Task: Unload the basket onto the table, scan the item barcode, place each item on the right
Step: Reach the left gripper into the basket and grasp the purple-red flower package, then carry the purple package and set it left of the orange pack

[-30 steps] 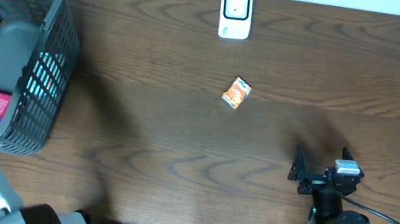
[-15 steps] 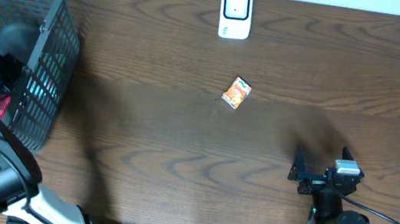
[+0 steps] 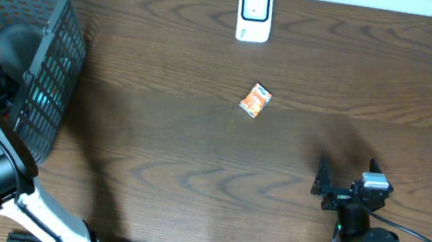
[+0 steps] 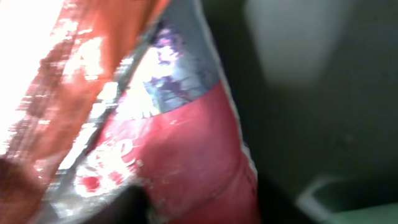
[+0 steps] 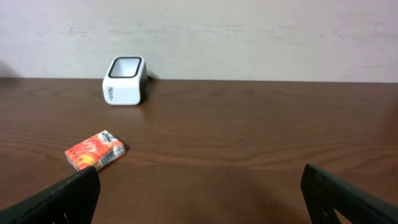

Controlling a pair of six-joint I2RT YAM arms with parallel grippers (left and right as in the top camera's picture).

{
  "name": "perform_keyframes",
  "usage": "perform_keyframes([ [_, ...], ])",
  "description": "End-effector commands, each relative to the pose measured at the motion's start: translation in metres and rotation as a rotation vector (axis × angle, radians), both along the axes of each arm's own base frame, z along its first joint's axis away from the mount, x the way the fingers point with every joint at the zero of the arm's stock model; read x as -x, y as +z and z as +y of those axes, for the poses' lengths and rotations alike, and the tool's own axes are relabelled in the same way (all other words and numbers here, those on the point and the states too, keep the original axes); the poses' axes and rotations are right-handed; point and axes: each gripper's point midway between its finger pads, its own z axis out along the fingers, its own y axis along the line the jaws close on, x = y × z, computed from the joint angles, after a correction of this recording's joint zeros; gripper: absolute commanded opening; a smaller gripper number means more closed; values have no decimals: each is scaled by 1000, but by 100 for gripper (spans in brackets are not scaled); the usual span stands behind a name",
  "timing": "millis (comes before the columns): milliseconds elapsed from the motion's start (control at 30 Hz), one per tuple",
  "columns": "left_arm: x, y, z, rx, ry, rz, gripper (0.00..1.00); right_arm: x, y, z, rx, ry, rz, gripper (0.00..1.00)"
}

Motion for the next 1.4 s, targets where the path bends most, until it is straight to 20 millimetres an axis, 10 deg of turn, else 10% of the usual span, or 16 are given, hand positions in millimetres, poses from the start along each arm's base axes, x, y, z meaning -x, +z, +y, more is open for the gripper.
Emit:
perform_keyframes([
  [0, -2, -6, -2, 31, -72, 15, 13, 0, -1, -1, -7, -5, 1, 99],
  [267, -13, 71, 0, -75, -86, -152, 8, 0, -1, -1, -7, -5, 2, 99],
  [667, -67, 307, -60, -185, -282, -1032, 8, 0, -1, -1, -7, -5, 2, 99],
  [1067, -95, 373, -130, 126, -335, -1388, 7, 0, -1, -1, -7, -5, 2, 99],
  [1233, -96, 437, -196, 307, -561, -1605, 7, 0, -1, -1, -7, -5, 2, 99],
  [1367, -90, 438, -263, 484, -739, -1578, 7, 0, -1, -1, -7, -5, 2, 99],
])
